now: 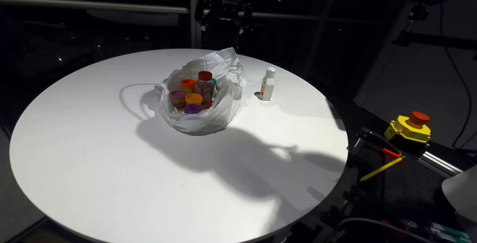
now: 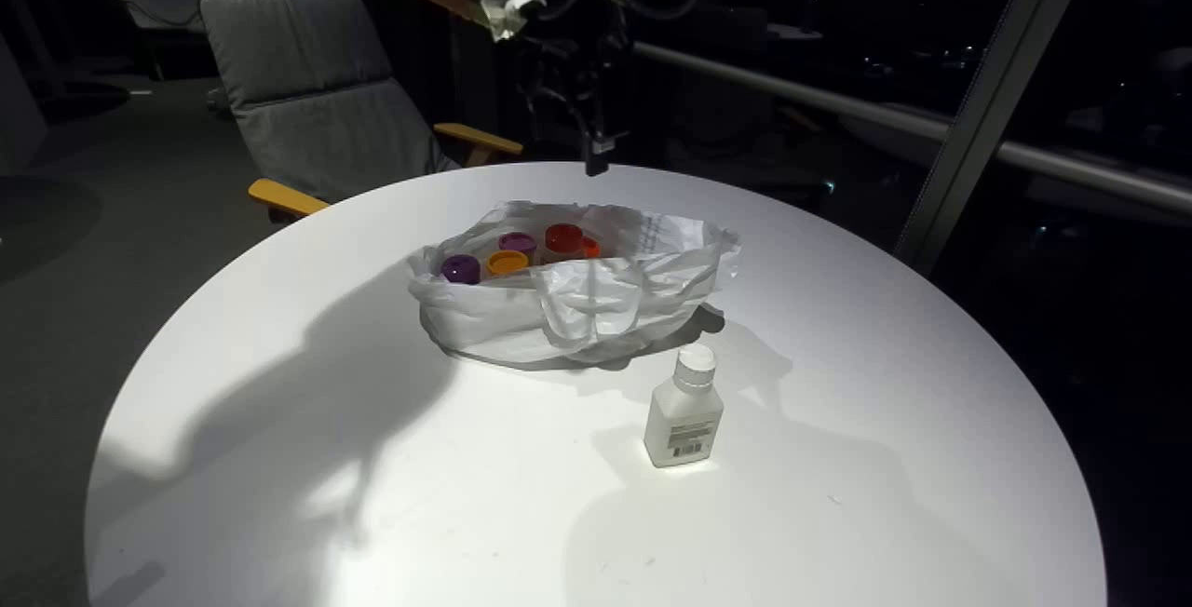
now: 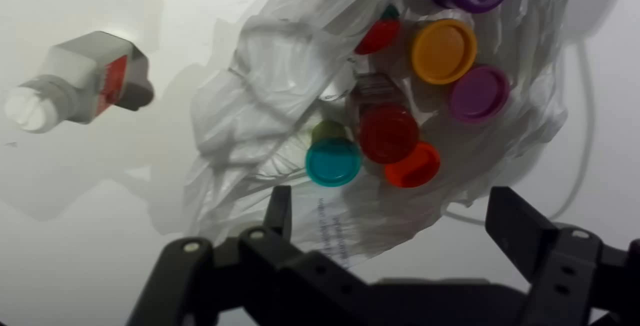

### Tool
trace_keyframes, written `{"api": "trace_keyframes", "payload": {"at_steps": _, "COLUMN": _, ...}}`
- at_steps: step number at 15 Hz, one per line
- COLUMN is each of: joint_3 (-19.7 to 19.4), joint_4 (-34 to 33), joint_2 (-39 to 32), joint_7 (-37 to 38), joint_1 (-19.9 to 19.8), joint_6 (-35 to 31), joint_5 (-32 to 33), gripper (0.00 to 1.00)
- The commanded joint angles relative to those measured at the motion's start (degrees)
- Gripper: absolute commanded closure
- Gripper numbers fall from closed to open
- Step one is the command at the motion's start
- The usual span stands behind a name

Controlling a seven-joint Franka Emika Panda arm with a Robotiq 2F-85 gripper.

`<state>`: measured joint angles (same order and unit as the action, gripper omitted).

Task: Remove the contents in the plastic bag and put them on the table.

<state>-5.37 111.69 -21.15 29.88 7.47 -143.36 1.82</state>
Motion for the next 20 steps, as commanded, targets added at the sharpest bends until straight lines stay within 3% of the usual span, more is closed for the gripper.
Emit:
{"api": "trace_keyframes", "payload": {"at_steps": 1, "joint_3": 1.49, "joint_4": -8.56, "joint_2": -8.0, "joint_7": 1.0, "joint_1": 2.53, "joint_6": -2.95, "joint_5": 0.94, "gripper": 0.0}}
{"api": "trace_keyframes", "payload": {"at_steps": 6, "joint_3": -1.24, "joint_4": -19.22, "joint_2": -17.71, "joint_7": 2.39, "joint_1": 5.84, "joint_6": -0.58, "joint_5": 2.44, "gripper": 0.0}}
{"api": "trace_keyframes", "payload": {"at_steps": 12, "joint_3": -7.28, "joint_4": -24.18, "joint_2": -21.06, "joint_7": 7.44, "joint_1": 8.33, "joint_6": 0.96, "joint_5": 6.21, "gripper": 0.0}}
{"api": "trace_keyframes", "payload": {"at_steps": 15, "joint_3": -6.59, "joint_4": -24.24, "joint_2": -20.27, "joint_7": 6.57, "joint_1": 7.04, "joint_6": 4.35, "joint_5": 5.72, "gripper": 0.0}}
{"api": "trace_keyframes", "payload": {"at_steps": 20, "joint_3": -1.29, "joint_4": -24.96, "joint_2": -21.14, "joint_7": 0.92, "joint_1": 3.49, "joint_6": 9.87, "joint_5": 2.28, "gripper": 0.0}}
